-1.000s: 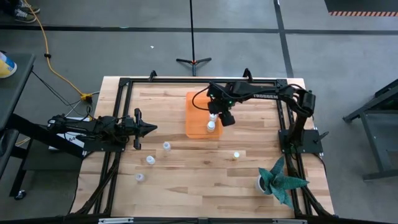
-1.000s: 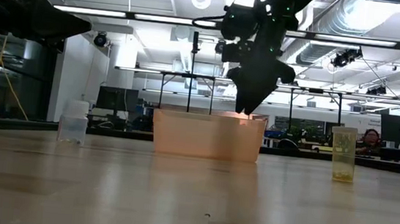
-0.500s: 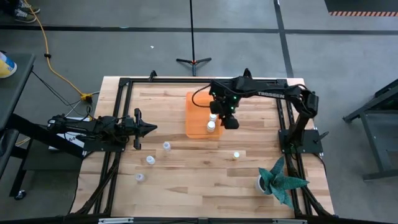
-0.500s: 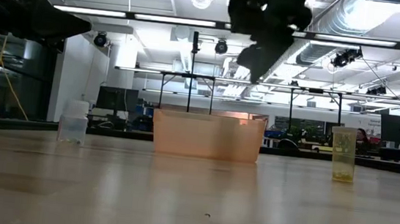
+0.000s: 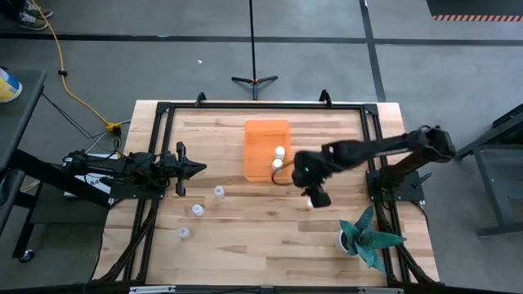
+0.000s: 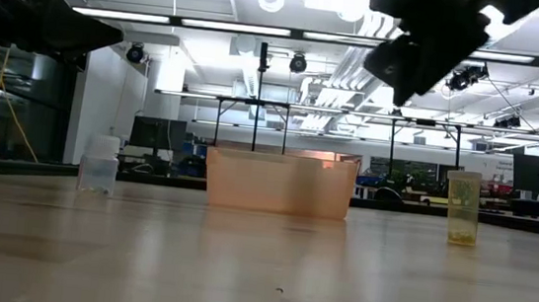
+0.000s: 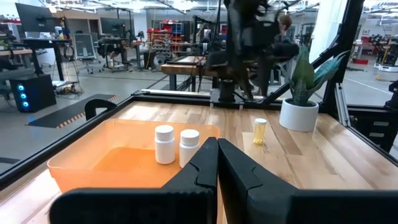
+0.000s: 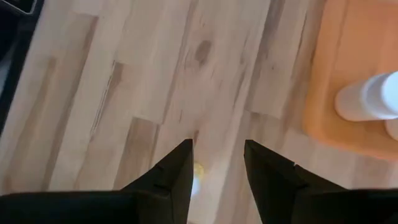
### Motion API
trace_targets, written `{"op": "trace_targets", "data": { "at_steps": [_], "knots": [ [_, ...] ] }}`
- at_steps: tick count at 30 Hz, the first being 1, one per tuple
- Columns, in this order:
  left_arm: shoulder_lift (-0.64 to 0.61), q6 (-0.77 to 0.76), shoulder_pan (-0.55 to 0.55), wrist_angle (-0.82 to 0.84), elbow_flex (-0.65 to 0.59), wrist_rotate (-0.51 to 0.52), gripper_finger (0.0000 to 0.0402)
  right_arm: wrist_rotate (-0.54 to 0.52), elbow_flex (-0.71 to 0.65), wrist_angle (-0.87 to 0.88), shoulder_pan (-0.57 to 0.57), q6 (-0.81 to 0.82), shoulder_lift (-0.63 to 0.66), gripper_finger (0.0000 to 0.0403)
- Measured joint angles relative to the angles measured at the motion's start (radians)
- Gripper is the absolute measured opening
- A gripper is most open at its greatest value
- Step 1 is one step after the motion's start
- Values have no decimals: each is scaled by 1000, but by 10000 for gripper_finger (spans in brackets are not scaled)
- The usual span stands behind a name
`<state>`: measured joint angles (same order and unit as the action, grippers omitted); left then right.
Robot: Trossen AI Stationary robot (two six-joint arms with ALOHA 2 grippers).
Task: Pick and place pill bottles into a basket
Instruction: Put the yellow medicine bottle into the orange bin
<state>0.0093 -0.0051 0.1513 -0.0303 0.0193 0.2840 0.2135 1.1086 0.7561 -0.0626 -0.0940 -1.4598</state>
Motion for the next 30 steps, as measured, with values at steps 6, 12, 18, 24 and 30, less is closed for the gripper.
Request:
{"op": "trace_targets", "data": {
  "at_steps": [6, 12, 18, 24, 30],
  "knots": [
    [0, 0, 0, 0, 0, 0, 46, -195, -79, -48, -122, 91, 8, 169],
    [0, 0, 0, 1, 0, 0, 46, -207, -85, -59, -183, 162, 9, 236],
    [0, 0, 0, 1, 0, -1, 46, -204, -85, -23, -196, 188, -18, 260],
    [0, 0, 0, 1, 0, -1, 46, -202, -85, -12, -196, 194, -76, 261],
    [0, 0, 0, 1, 0, -1, 46, -188, -85, -4, -196, 188, -134, 257]
  ]
}}
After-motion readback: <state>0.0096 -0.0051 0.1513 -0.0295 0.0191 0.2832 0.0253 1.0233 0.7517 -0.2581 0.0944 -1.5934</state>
